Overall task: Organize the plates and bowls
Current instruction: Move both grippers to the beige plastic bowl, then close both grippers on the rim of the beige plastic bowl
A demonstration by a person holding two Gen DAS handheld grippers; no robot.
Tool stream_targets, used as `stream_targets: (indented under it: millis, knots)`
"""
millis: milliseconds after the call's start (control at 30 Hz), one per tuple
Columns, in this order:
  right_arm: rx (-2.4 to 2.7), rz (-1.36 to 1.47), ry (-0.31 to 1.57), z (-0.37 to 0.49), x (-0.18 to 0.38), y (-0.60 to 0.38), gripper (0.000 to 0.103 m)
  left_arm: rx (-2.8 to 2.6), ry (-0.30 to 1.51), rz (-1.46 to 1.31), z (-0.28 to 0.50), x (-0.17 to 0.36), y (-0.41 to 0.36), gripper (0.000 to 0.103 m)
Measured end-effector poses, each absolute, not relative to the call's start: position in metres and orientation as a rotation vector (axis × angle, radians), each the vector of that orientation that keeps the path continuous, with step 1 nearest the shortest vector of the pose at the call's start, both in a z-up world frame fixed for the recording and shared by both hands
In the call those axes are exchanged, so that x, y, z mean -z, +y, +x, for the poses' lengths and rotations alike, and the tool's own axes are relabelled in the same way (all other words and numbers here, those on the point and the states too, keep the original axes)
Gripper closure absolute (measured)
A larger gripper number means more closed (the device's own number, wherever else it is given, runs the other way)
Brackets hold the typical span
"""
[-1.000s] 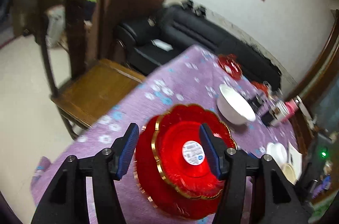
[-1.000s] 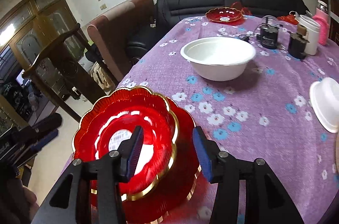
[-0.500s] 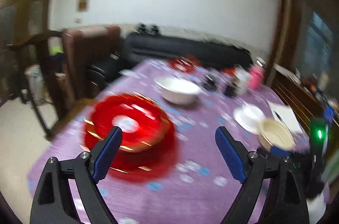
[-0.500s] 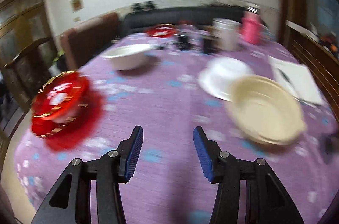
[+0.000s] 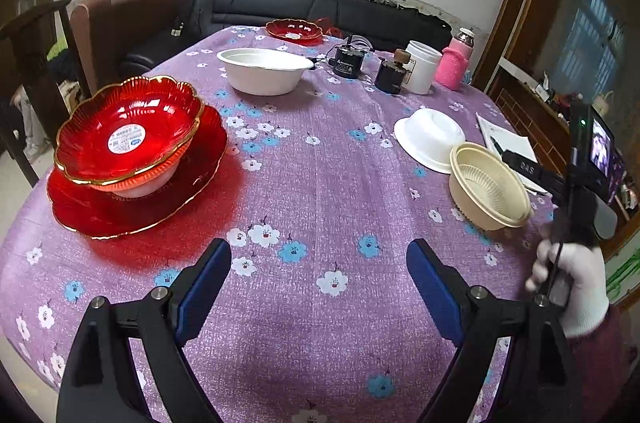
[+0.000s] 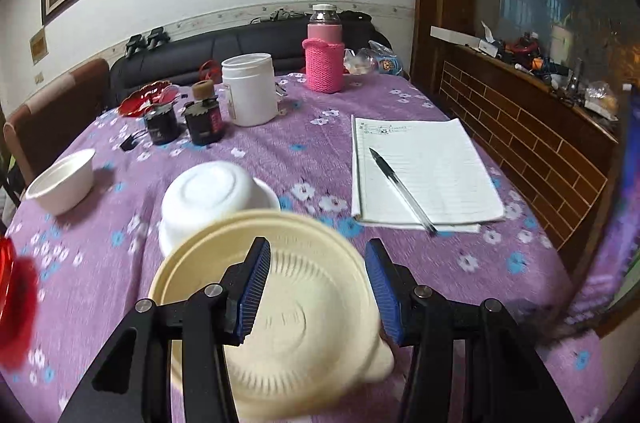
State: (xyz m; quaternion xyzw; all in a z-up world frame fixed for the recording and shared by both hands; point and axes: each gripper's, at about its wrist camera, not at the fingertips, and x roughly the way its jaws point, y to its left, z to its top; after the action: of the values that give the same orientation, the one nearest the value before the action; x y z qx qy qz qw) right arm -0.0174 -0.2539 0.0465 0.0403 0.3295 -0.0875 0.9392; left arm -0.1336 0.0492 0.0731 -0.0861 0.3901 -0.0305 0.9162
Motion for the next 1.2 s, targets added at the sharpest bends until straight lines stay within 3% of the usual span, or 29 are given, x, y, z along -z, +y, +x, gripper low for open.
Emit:
stream_targets:
  millis: [167,500,833,1033,1067,1100,1167,1200]
  knots:
    - [0.158,0.055,0.644,-0.012,-0.04,-0.255,0.05,0.061,0.81,-0.148,-0.12,-0.075,0.037,0.014]
    - [0.15,0.126,0.817,0.002,-0.011,-0.273,0.05,0.226,0.939,-0.321,-0.035,-0.064,-0.01,0.014]
    - [0.12,0.161,0.869,0.003,-0.002,-0.276,0.051,0.298,1.016,-0.32,0.028,-0.043,-0.064,0.015]
    - [0.114,0.168,0.877,0.003,-0.001,-0.275,0.064,0.293,1.039,-0.279,0.039,-0.029,-0.083,0.016]
    - [0.112,0.171,0.877,0.002,-0.001,-0.275,0.07,0.293,1.045,-0.272,0.04,-0.027,-0.086,0.016]
    - [0.109,0.177,0.879,0.002,-0.001,-0.276,0.078,0.298,1.052,-0.259,0.04,-0.025,-0.088,0.022]
    - [0.094,0.197,0.881,0.001,0.0,-0.277,0.08,0.33,1.077,-0.226,0.041,-0.02,-0.095,0.048]
    - [0.084,0.206,0.879,0.001,0.0,-0.277,0.081,0.351,1.103,-0.2,0.043,-0.017,-0.1,0.071]
